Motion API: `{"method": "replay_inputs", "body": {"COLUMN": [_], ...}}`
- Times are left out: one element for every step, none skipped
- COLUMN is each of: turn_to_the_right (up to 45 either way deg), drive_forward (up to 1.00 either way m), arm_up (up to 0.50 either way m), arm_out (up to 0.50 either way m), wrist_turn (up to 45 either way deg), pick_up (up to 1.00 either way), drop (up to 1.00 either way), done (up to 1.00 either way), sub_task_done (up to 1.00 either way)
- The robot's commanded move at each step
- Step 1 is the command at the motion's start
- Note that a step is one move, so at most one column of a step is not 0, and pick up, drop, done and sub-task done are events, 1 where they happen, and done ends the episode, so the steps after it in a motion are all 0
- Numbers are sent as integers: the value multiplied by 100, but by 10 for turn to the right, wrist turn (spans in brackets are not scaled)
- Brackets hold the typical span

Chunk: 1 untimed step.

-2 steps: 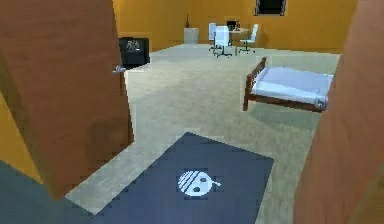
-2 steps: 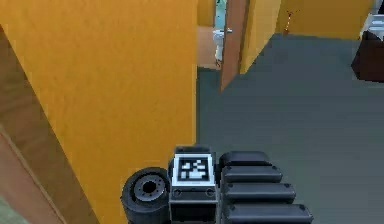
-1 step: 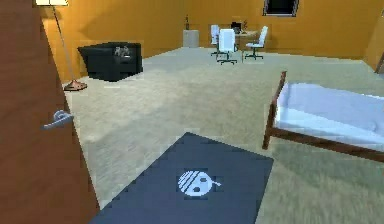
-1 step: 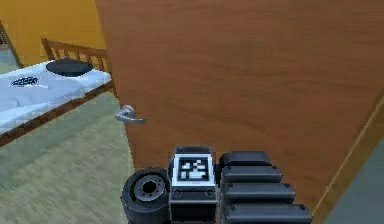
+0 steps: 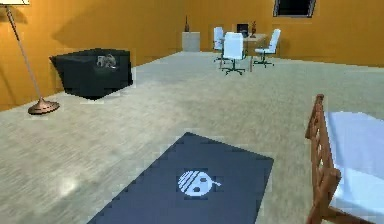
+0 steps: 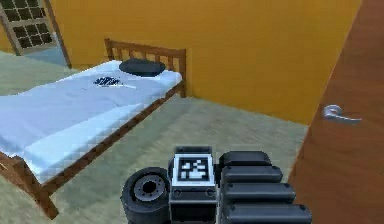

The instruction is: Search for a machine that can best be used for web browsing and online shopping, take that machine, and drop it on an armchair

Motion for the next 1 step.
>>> {"method": "replay_inputs", "body": {"turn_to_the_right": [-150], "drive_forward": [0], "arm_up": [0], "arm_out": [0], "wrist_turn": [0], "pick_up": [0], "drop": [0], "done": [0], "sub_task_done": [0]}}
